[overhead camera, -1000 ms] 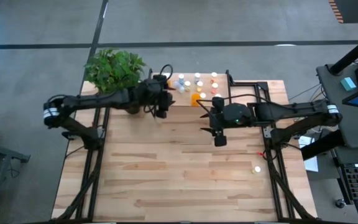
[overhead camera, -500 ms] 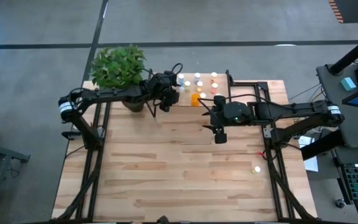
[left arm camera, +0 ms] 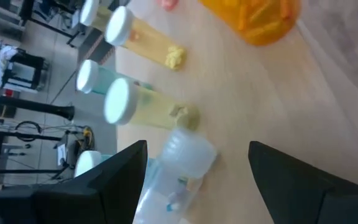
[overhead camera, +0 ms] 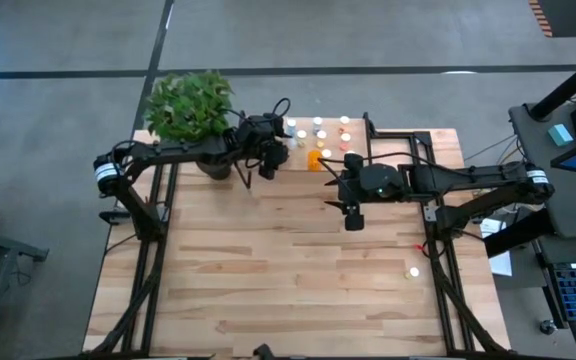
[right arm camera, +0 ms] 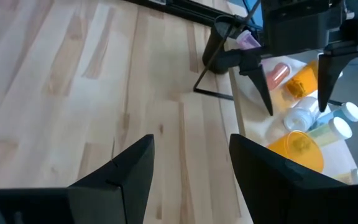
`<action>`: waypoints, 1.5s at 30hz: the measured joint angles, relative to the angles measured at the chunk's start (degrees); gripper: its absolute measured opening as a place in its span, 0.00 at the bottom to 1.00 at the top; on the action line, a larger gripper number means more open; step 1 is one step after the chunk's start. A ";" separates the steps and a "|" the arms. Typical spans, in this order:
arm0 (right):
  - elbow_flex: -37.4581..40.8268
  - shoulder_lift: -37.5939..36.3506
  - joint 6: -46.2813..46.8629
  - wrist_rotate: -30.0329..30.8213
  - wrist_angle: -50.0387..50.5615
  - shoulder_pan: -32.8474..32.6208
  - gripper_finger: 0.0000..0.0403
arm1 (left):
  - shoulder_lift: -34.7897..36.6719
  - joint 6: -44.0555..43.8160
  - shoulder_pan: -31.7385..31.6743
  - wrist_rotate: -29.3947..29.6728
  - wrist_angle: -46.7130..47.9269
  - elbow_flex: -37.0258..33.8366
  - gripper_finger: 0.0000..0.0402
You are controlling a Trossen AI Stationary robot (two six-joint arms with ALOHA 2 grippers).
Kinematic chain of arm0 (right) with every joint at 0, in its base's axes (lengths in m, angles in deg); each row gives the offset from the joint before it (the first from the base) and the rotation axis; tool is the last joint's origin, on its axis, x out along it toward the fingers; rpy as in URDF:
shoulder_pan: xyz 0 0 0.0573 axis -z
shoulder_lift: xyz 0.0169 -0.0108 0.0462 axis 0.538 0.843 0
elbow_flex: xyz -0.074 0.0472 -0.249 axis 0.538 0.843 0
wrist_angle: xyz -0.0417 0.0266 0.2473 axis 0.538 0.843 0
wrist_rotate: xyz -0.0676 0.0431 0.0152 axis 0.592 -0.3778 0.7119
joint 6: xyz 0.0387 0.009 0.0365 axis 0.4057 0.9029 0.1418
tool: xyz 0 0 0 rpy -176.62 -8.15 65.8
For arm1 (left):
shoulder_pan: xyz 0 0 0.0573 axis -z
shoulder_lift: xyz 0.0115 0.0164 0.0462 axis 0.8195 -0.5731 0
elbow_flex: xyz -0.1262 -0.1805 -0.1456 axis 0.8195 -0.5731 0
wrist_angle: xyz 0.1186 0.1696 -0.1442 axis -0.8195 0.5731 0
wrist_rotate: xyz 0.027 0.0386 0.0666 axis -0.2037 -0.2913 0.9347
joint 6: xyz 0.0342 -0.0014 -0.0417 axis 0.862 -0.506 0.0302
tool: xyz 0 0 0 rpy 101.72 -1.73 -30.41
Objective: Pick and place medicine bottles onto shelf by color
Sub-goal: Put the transparent pill bottle on the shelf
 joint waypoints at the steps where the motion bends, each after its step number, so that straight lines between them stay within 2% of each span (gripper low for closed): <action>1: 0.00 0.00 0.05 0.00 -0.09 0.00 0.50 | 0.00 -0.04 -0.24 -0.24 -0.58 -0.19 0.66; 8: 0.04 0.00 0.21 0.08 -4.35 0.00 0.50 | 1.30 -4.42 0.20 -1.06 0.21 -0.24 0.66; 10: -0.34 0.05 1.32 2.35 -6.95 0.20 0.50 | 3.35 -4.49 1.47 -1.12 -0.22 -0.32 0.66; 13: -4.09 0.95 3.55 8.08 -7.38 1.73 0.50 | 7.00 -4.72 3.88 -1.27 0.82 -0.32 0.66; 16: -9.48 2.95 5.19 8.69 -4.43 5.12 0.50 | 11.20 -7.83 6.21 -2.16 1.14 -0.92 0.66; 19: -15.38 6.57 5.56 5.55 -0.41 9.03 0.50 | 15.76 -12.52 7.93 -4.17 1.16 -1.97 0.66; 23: -24.01 13.97 7.32 -5.39 4.89 14.43 0.50 | 20.89 -16.83 9.73 -5.09 -0.28 -5.33 0.66; 25: -28.47 18.41 9.42 -8.69 6.94 16.43 0.50 | 23.57 -18.25 10.63 -5.25 -0.78 -7.21 0.66; 36: -51.01 39.79 18.92 -9.03 18.84 21.26 0.50 | 36.37 -20.96 14.41 -4.87 -7.67 -18.51 0.66; 39: -56.37 44.26 21.79 -6.97 21.47 21.37 0.50 | 39.40 -21.03 14.41 -4.19 -9.19 -20.85 0.66; 43: -64.24 48.92 24.93 2.34 30.04 21.35 0.50 | 43.07 -20.96 14.41 -4.10 -10.38 -23.40 0.66; 45: -67.77 50.83 26.67 4.48 33.21 21.34 0.50 | 44.77 -20.95 14.39 -4.00 -10.14 -24.39 0.66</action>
